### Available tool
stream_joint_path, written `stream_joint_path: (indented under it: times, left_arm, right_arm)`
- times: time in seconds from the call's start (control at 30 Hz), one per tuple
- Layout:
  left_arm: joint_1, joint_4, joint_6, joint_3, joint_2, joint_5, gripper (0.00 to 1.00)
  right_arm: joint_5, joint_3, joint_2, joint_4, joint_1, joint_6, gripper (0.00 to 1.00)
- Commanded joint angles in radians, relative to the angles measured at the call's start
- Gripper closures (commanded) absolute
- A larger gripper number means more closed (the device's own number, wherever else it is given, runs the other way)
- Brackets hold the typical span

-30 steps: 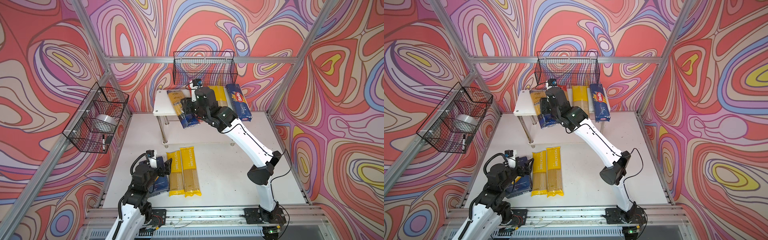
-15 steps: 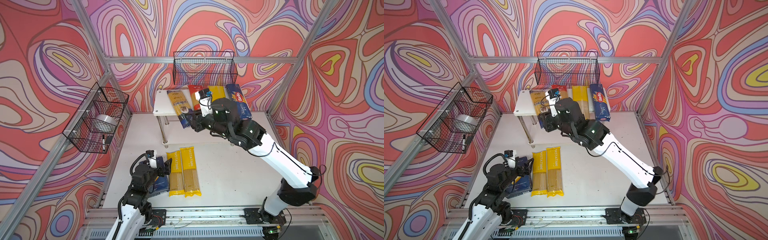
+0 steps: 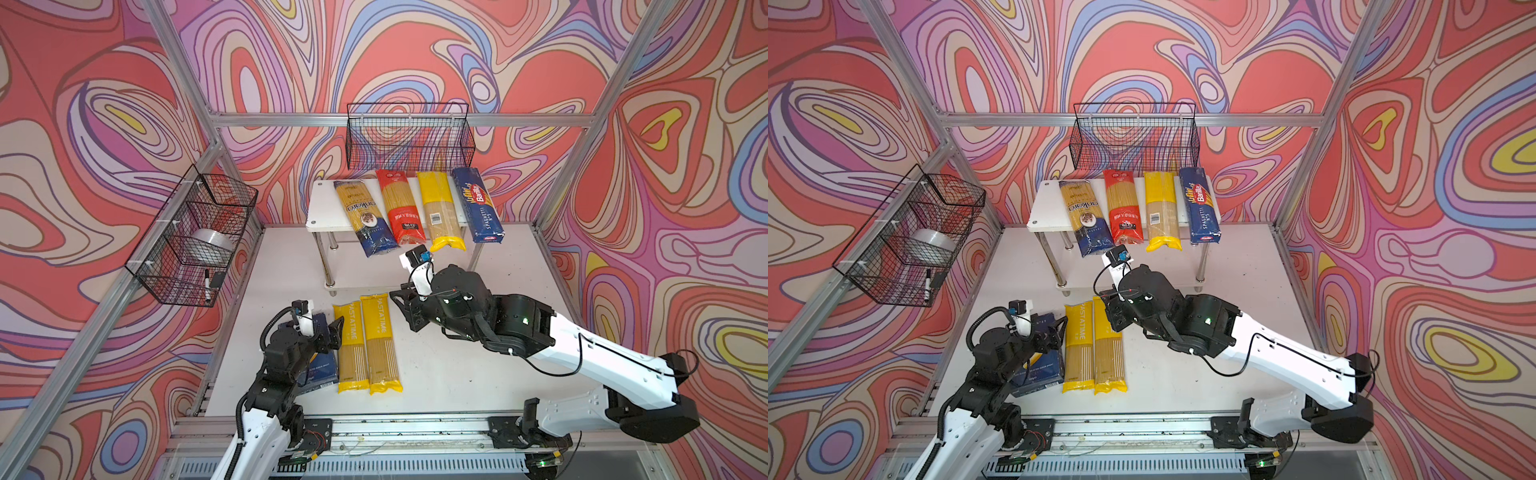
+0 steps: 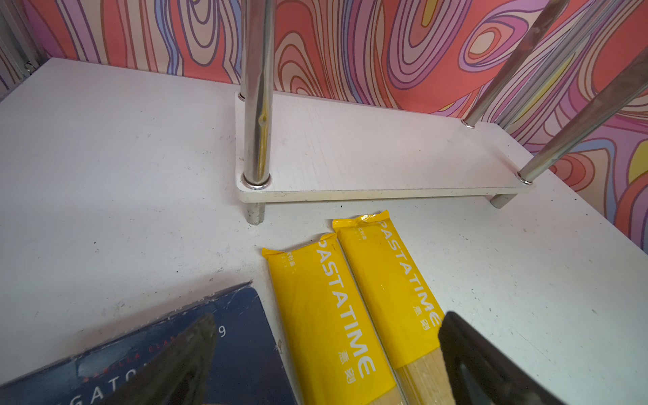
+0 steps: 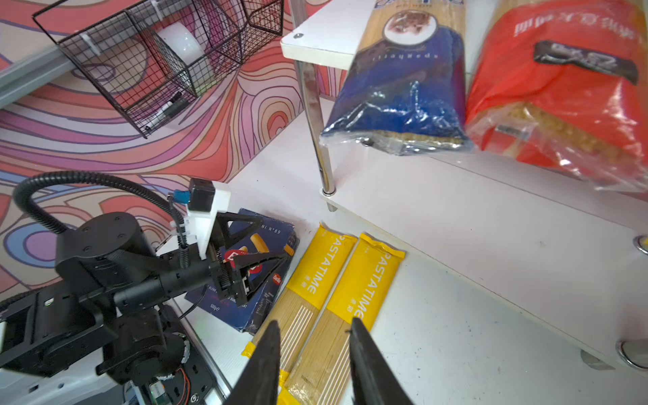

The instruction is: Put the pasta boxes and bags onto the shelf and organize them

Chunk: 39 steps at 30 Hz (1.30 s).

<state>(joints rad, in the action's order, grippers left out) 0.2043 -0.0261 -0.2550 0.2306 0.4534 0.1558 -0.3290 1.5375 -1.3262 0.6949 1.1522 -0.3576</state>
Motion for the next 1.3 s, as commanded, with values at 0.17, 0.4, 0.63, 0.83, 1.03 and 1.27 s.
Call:
stream_joint_path:
  times: [0.17, 0.4, 0.63, 0.83, 1.03, 1.27]
  left_arm:
    - [0.003, 0.013, 0.003, 0.018, 0.016, -0.005, 0.0]
    - [0.003, 0.014, 0.004, 0.018, 0.014, 0.001, 0.0]
    - [0.002, 0.013, 0.003, 0.016, 0.008, 0.0, 0.0]
    - [0.003, 0.008, 0.002, 0.013, -0.003, -0.007, 0.0]
    - [0.002, 0.006, 0.002, 0.012, -0.01, -0.006, 0.0]
    - [0.003, 0.004, 0.002, 0.008, -0.018, -0.01, 0.0]
  right_arm:
    - [-0.119, -0.055, 0.025, -0.152, -0.001, 0.009, 0.78]
    - [-0.128, 0.004, -0.055, -0.192, 0.0, 0.04, 0.94]
    - [-0.153, 0.071, -0.139, -0.215, -0.012, 0.091, 0.97]
    - [-0.072, 0.117, -0.187, -0.212, -0.088, 0.087, 0.97]
    - [-0.009, 0.15, -0.248, -0.221, -0.141, 0.093, 0.98]
    - [0.059, 0.255, -0.343, -0.214, -0.156, 0.119, 0.98]
